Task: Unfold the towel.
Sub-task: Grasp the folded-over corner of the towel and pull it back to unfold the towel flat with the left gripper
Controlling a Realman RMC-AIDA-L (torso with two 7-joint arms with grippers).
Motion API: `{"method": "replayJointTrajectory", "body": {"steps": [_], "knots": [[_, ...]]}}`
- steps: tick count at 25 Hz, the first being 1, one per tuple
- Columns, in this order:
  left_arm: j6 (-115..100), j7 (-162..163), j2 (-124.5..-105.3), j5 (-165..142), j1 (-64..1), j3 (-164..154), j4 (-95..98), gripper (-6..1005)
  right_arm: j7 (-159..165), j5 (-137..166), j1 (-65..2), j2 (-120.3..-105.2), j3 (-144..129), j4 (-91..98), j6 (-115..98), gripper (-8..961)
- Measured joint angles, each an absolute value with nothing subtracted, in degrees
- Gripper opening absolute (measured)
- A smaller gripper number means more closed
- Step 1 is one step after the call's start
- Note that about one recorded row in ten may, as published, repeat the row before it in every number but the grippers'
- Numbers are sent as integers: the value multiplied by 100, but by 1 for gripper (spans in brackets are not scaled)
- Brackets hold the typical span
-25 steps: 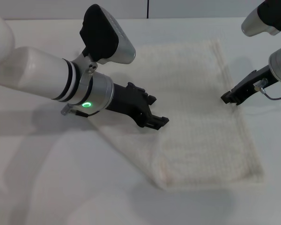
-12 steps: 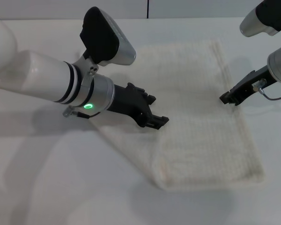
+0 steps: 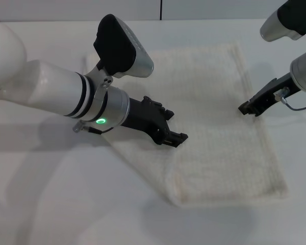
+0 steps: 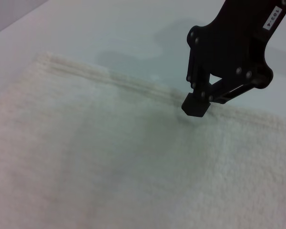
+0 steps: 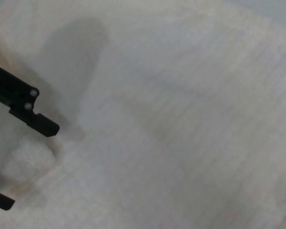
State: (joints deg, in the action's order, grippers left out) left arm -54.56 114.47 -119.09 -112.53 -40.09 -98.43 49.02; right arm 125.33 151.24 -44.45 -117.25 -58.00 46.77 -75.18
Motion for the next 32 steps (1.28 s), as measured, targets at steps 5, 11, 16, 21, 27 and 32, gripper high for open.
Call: {"method": "replayJointTrajectory", "body": {"steps": [5,11,16,21,27,32], "knots": [[-5456,11444,-11917,-11249,-4018,-9894,4847,605,12533,15124,-4427,-11729,-5801,4701,-7546,-1],[-5456,11455,-11918,-11249,-3996,-9924,4842,599,12533,15126,-4418,-11742,-5801,4726,-7585,-1],[-5434,11454,-11918,-11249,-3982,-9933,4834,545,12518,15126,-4416,-11742,-5801,4726,-7586,-1],[-5385,11444,-11918,-11250,-3976,-9974,4833,491,12501,15127,-4412,-11742,-5801,4727,-7585,-1],[-5309,11444,-11918,-11250,-3982,-9999,4782,315,12489,15142,-4412,-11743,-5801,4719,-7585,-1],[-5293,11418,-11918,-11250,-3985,-9997,4781,126,12486,15161,-4416,-11732,-5801,4704,-7596,-1]]}}
